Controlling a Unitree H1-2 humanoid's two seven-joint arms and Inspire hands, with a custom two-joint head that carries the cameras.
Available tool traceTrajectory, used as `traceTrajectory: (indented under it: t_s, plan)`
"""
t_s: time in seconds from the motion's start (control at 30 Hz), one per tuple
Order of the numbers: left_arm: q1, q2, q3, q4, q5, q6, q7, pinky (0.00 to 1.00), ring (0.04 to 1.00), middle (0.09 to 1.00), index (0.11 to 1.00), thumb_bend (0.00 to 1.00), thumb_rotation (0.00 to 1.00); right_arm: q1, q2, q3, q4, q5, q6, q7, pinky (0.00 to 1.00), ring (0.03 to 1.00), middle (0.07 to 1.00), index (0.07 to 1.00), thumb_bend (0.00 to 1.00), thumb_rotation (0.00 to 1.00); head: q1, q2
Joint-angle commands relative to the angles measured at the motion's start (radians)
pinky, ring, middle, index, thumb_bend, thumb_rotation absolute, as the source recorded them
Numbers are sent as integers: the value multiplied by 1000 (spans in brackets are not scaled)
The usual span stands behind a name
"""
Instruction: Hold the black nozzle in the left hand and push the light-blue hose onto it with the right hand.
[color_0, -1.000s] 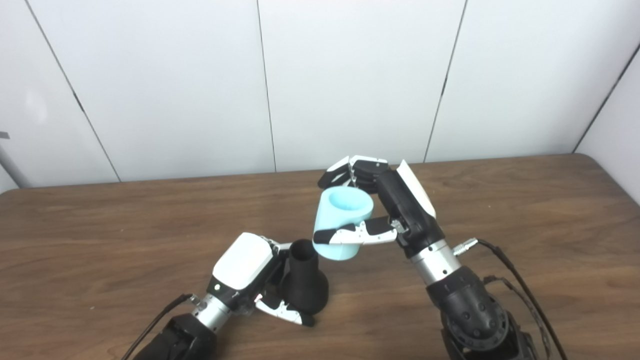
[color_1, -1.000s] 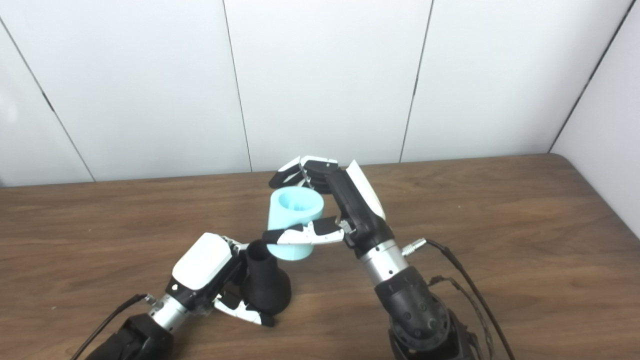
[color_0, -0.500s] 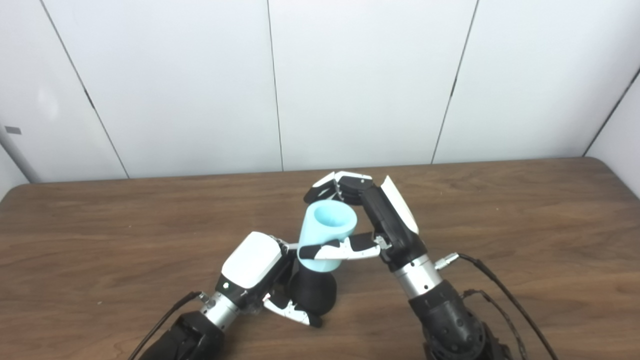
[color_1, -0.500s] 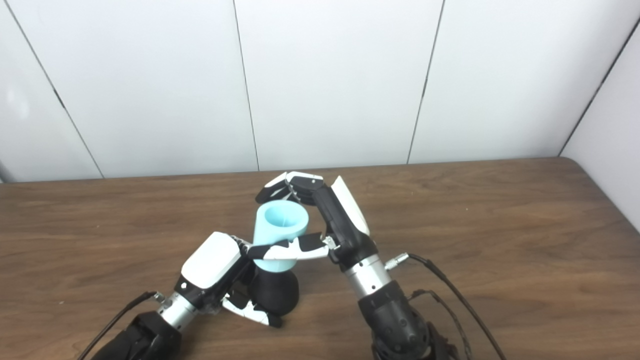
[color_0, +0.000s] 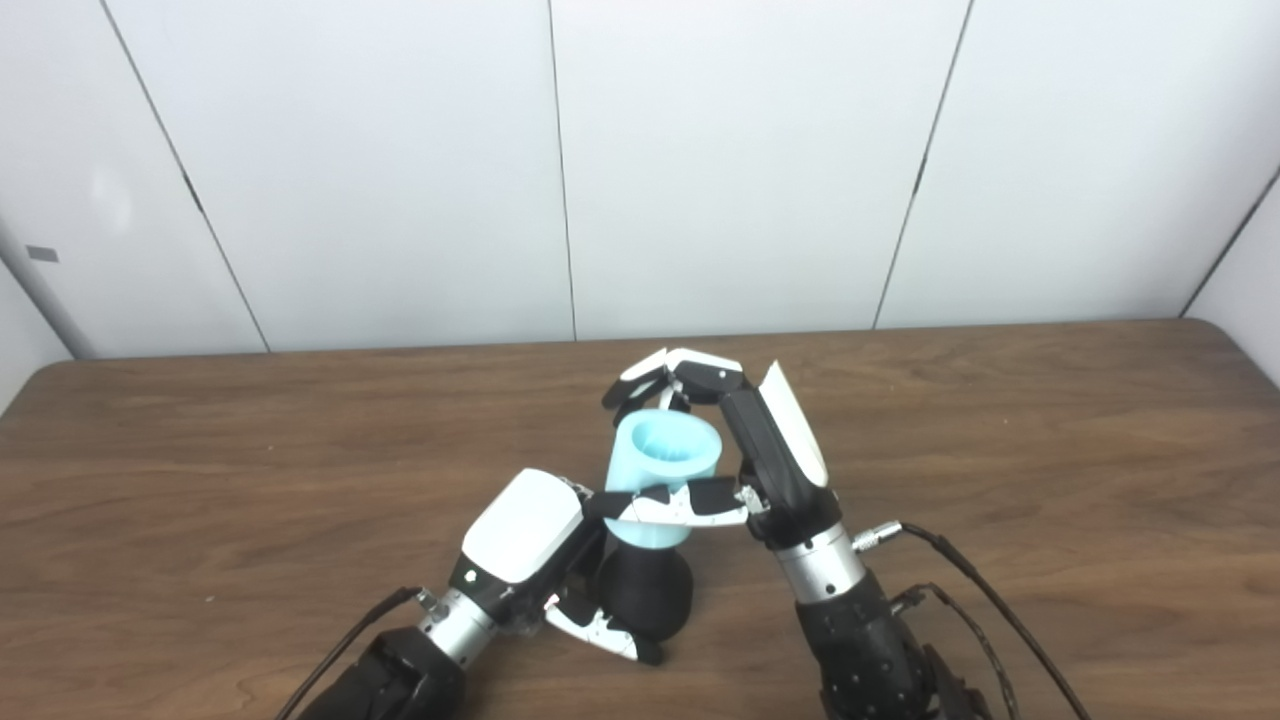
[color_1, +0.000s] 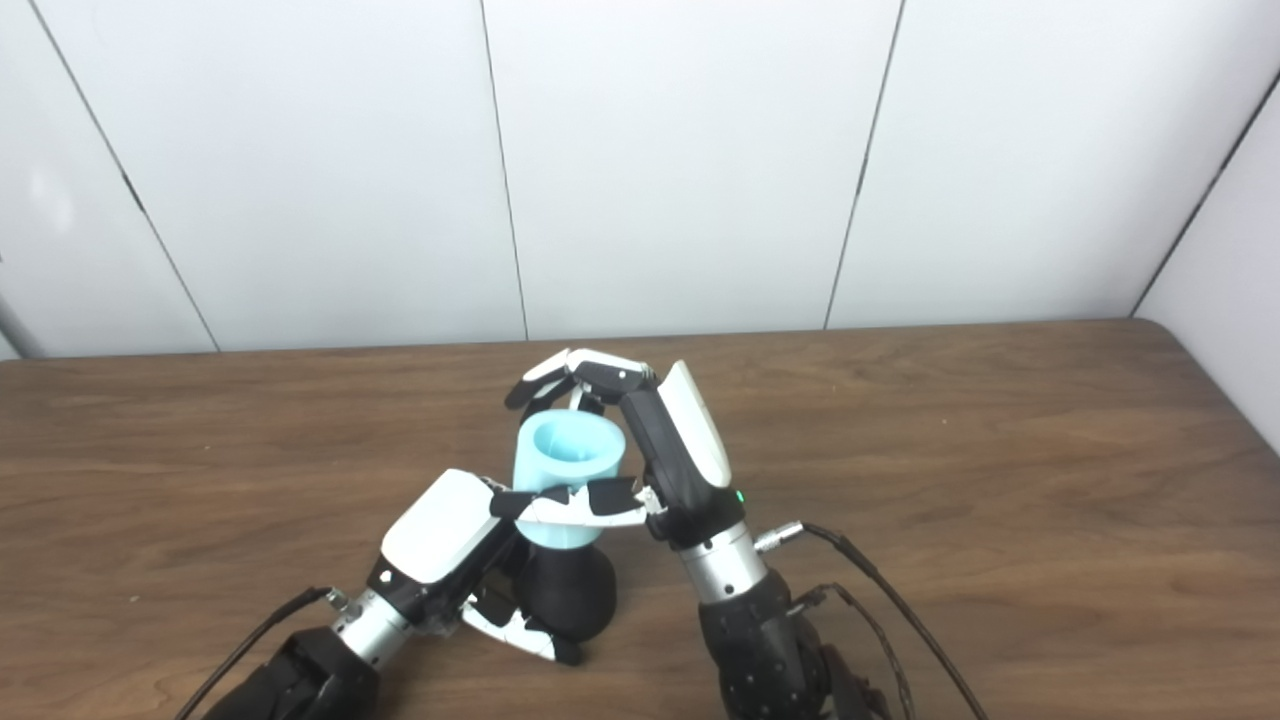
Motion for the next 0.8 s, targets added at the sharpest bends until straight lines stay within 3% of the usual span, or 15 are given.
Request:
traceTrajectory:
  t_s: [0.0, 0.07, 0.17, 0.27, 0.53, 0.77]
  plan:
    - [116, -29, -40, 47, -2, 1, 8, 84, 124, 192, 481, 517, 40, -38, 4, 2, -8, -8, -51, -28, 73, 119, 471, 483, 530, 0, -2, 1]
    - [118, -28, -38, 45, -5, 3, 2, 83, 124, 192, 481, 517, 40, -39, -9, 14, -7, -13, -53, -29, 108, 156, 439, 518, 523, 0, -4, 2]
    - [121, -28, -36, 46, -8, 0, 5, 80, 122, 187, 481, 517, 40, -40, -28, 28, -12, -34, -54, -38, 201, 251, 461, 510, 525, 0, -7, 5]
    - [121, -25, -38, 44, -5, 0, 5, 80, 121, 186, 481, 517, 40, -43, -44, 40, -16, -46, -54, -47, 199, 240, 460, 511, 525, 0, -8, 8]
    - [120, -24, -35, 43, -15, 0, -1, 79, 119, 185, 481, 517, 40, -41, -108, 98, -22, -36, -55, -52, 265, 329, 463, 509, 525, 0, -13, 13]
    - [121, -22, -33, 42, -18, -3, 1, 76, 115, 177, 481, 517, 40, -42, -160, 115, -45, -61, -54, -41, 219, 281, 454, 516, 524, 0, -25, 18]
